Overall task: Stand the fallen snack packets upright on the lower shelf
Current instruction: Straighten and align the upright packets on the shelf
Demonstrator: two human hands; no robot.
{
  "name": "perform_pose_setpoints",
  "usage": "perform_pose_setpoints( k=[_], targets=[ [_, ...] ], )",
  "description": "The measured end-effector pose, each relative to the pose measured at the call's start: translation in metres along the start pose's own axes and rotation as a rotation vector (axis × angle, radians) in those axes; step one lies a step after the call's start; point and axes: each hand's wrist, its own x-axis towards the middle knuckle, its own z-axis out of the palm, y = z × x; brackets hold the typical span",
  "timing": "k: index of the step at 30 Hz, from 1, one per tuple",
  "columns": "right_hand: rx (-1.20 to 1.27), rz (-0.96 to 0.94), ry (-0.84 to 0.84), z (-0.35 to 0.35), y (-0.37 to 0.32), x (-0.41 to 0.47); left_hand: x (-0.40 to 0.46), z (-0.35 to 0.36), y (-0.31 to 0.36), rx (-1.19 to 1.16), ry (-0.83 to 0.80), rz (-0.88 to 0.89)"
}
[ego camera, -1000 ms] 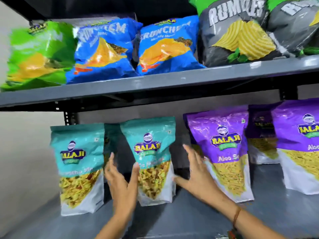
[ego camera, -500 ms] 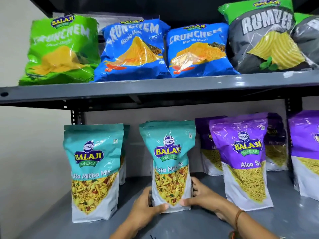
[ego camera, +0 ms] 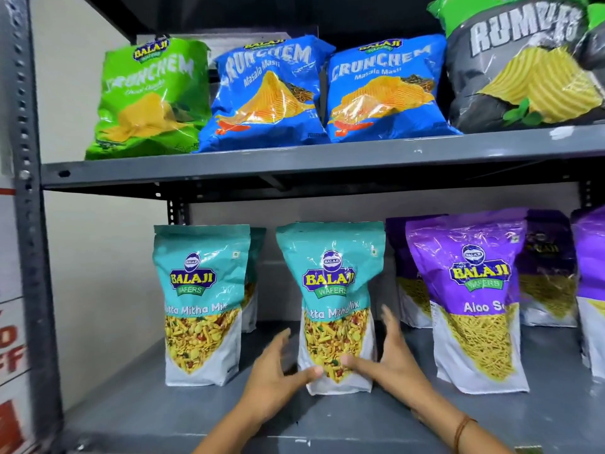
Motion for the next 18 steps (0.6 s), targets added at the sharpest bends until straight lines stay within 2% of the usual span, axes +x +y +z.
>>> perform_pose_setpoints(
  k=[3,5,7,9,11,13,16,18],
  targets=[
    [-0.114,-0.291,0.400,0.014,-0.028,-0.007,-0.008,-0.025,0.010,0.089,0.368,0.217],
    [-0.142,-0.524,0.501,0.032,-0.053,-0.010,-0.010,-0.054,0.013,0.175,0.598,0.335],
    [-0.136,-0.623,0.440,0.055,-0.077,-0.012,-0.009,-0.084,0.005,0.224,0.788,0.354],
    [-0.101,-0.607,0.266,0.087,-0.098,-0.012,-0.010,-0.116,-0.013,0.212,0.844,0.260],
    [-0.067,-0.487,0.066,0.122,-0.105,-0.003,-0.008,-0.146,-0.038,0.184,0.744,0.131],
    [-0.003,-0.299,-0.103,0.153,-0.096,0.011,-0.006,-0.166,-0.060,0.073,0.529,0.002],
    [0.103,-0.009,-0.258,0.186,-0.087,0.025,-0.005,-0.188,-0.086,-0.125,0.165,-0.106],
    [0.153,0.089,-0.324,0.199,-0.080,0.028,-0.003,-0.194,-0.095,-0.089,0.035,-0.115]
  ],
)
